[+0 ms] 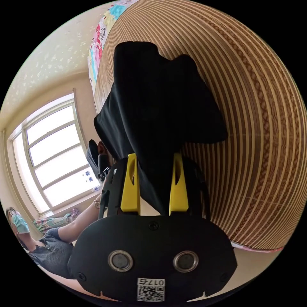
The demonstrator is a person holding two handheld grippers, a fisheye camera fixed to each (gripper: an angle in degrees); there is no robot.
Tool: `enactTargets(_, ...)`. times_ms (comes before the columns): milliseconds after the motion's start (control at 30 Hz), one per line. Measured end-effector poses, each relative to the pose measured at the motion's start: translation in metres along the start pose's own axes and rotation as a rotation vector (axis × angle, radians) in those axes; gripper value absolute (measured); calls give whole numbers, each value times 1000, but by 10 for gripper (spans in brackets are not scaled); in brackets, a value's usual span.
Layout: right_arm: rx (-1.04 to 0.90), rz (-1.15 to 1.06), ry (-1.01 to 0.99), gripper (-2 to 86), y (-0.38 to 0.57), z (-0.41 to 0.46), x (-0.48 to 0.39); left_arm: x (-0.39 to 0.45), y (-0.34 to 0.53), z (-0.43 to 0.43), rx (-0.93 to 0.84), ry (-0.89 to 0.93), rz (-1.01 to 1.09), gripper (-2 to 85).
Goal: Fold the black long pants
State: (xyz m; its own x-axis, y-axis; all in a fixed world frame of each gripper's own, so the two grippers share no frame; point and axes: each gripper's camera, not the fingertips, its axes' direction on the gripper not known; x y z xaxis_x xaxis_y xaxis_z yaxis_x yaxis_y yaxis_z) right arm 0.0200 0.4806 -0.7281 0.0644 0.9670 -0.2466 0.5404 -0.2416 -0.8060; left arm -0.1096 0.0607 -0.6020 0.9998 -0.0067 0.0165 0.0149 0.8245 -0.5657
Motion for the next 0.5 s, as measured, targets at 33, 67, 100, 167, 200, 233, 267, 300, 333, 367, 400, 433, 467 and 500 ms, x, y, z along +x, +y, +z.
enactTargets(33,-25,-12,-1,136,5,3,-2,9,8,-9,3,-15,19,126)
enactTargets(67,-76,-38,-9,129,16,9,-7,19,17,-20,5,-24,44,121)
enactTargets(100,-120,-53,-29,124,28,16,-10,24,22,-27,4,-25,56,118)
enactTargets(167,-166,-61,-62,113,48,28,-16,49,43,-60,24,-17,118,104)
enactTargets(200,-186,-76,-81,103,61,37,-25,57,49,-70,35,-15,133,99)
enactTargets(233,-196,-87,-94,98,68,42,-30,76,64,-94,85,-23,161,92)
enactTargets(267,-207,-112,-130,90,79,52,-43,95,80,-119,142,-32,187,88)
enactTargets(300,-214,-124,-184,85,88,62,-57,104,88,-133,170,-31,193,88)
enactTargets(333,-217,-131,-216,83,92,67,-64,122,104,-163,230,-22,198,87)
enactTargets(367,-230,-149,-273,81,100,79,-83,144,121,-195,295,-19,210,87)
enactTargets(400,-252,-178,-310,80,105,93,-108,155,129,-211,328,-21,215,87)
enactTargets(433,-267,-198,-323,80,108,100,-122,182,147,-244,389,-37,228,87)
enactTargets(467,-293,-241,-345,79,113,114,-153,214,166,-280,460,-72,256,87)
enactTargets(500,-313,-281,-377,79,118,129,-187,233,176,-299,498,-93,273,87)
